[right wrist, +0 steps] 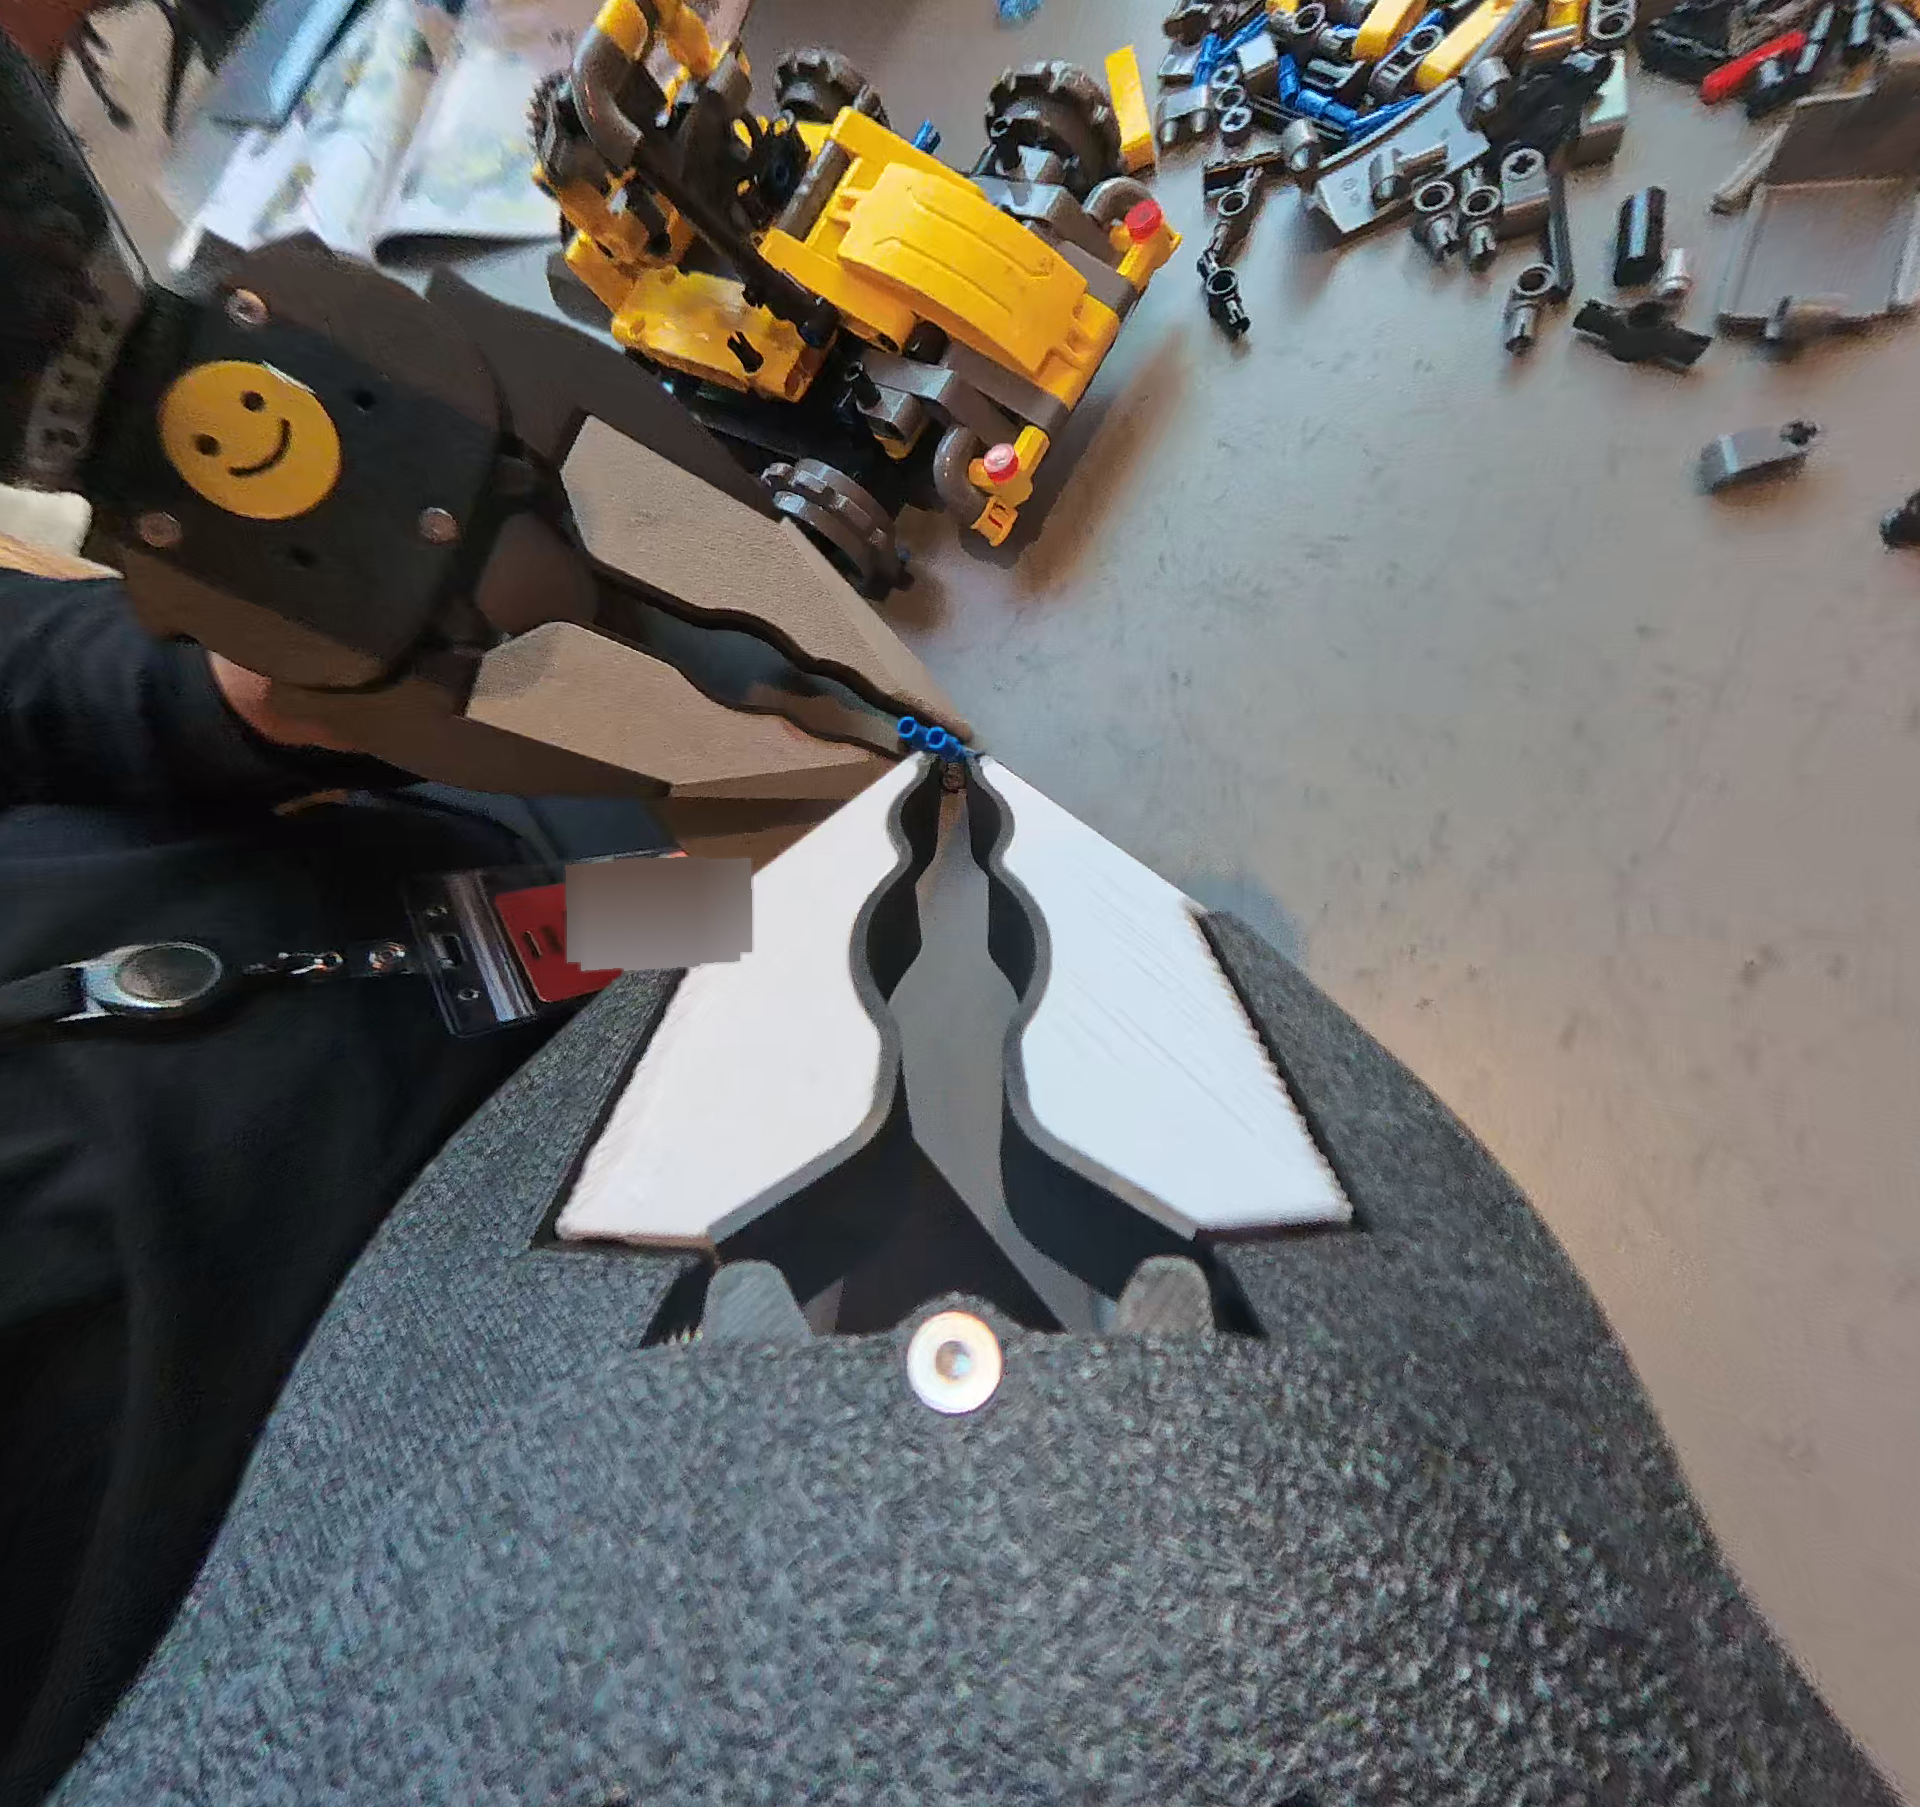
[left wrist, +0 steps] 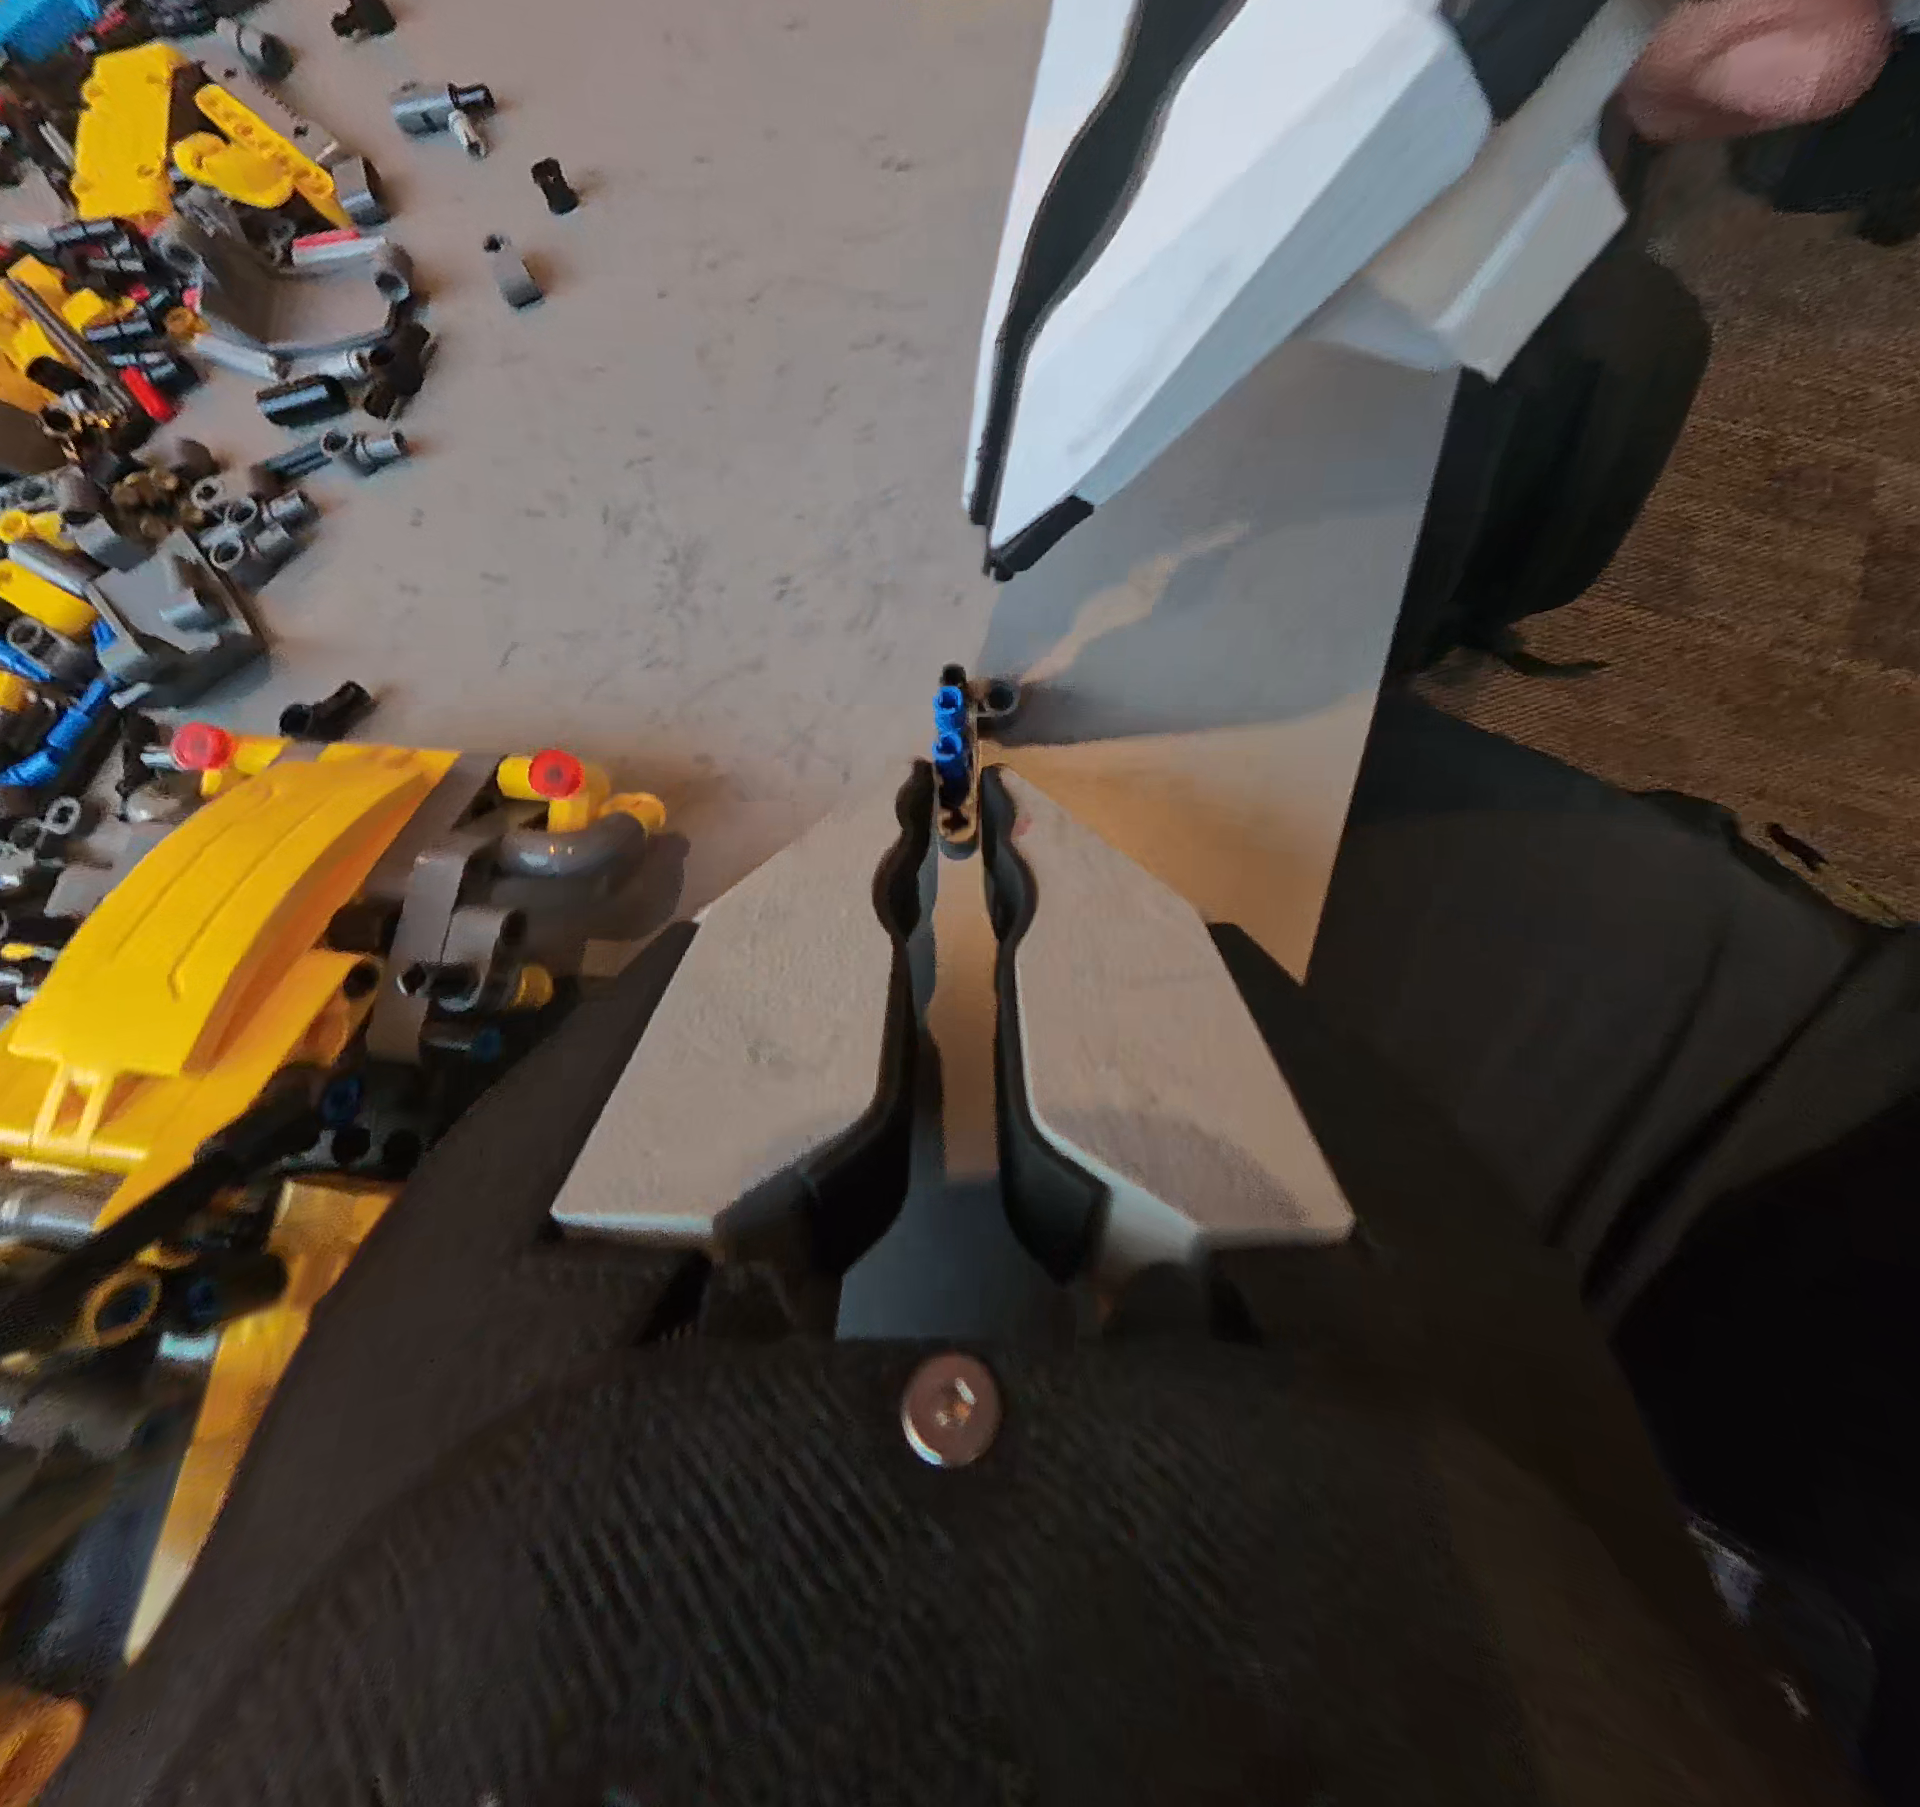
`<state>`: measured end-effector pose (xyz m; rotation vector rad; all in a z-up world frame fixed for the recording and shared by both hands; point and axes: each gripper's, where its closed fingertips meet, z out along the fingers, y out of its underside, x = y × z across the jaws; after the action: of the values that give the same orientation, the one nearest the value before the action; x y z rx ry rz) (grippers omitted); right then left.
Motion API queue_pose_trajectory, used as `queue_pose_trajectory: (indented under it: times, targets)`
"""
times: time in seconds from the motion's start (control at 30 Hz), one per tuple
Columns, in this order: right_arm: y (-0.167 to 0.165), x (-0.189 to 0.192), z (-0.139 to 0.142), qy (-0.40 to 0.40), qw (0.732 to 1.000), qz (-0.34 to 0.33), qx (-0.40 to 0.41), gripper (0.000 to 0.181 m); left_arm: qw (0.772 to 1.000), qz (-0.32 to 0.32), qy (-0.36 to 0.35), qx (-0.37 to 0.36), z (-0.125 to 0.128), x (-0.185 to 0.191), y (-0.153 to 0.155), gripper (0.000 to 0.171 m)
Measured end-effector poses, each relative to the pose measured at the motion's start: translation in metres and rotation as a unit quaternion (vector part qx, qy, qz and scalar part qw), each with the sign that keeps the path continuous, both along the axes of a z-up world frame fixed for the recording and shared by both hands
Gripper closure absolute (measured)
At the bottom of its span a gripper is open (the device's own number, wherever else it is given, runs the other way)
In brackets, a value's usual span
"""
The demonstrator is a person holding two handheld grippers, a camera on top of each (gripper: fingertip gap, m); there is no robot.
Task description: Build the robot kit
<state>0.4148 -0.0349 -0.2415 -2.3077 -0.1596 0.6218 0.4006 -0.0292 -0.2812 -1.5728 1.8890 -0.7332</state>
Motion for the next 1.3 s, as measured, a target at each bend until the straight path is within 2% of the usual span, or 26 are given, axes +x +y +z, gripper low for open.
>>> queue_pose_trajectory:
  times: [0.13, 0.17, 0.27, 0.37, 0.5, 0.63, 0.8, 1.3]
  targets:
    - [-0.007, 0.007, 0.005, 0.076, 0.996, -0.029, 0.018, 0.177, 1.000, -0.011, -0.011, 0.021, 0.002, 0.002, 0.001, 0.141]
    - [-0.009, 0.006, 0.007, 0.098, 0.994, -0.031, 0.023, 0.177, 1.000, -0.016, -0.016, 0.019, 0.004, 0.001, 0.000, 0.139]
    - [-0.012, 0.002, 0.013, 0.151, 0.987, -0.033, 0.037, 0.177, 0.998, -0.029, -0.048, 0.017, 0.014, -0.005, -0.003, 0.140]
    - [-0.016, -0.011, 0.022, 0.210, 0.976, -0.019, 0.049, 0.177, 0.993, -0.051, -0.107, 0.017, 0.038, -0.010, -0.016, 0.147]
    - [-0.016, -0.024, 0.026, 0.240, 0.969, -0.010, 0.048, 0.177, 0.990, -0.064, -0.114, 0.053, 0.049, -0.008, -0.027, 0.146]
    - [-0.015, -0.030, 0.022, 0.228, 0.973, -0.006, 0.043, 0.177, 0.987, -0.071, -0.129, 0.071, 0.053, -0.008, -0.030, 0.161]
    - [-0.013, -0.033, 0.016, 0.219, 0.975, -0.007, 0.041, 0.177, 0.989, -0.058, -0.120, 0.065, 0.049, -0.008, -0.025, 0.169]
    - [-0.015, -0.030, 0.031, 0.184, 0.979, 0.005, 0.093, 0.172, 0.987, -0.046, -0.148, 0.045, 0.059, -0.012, -0.020, 0.170]
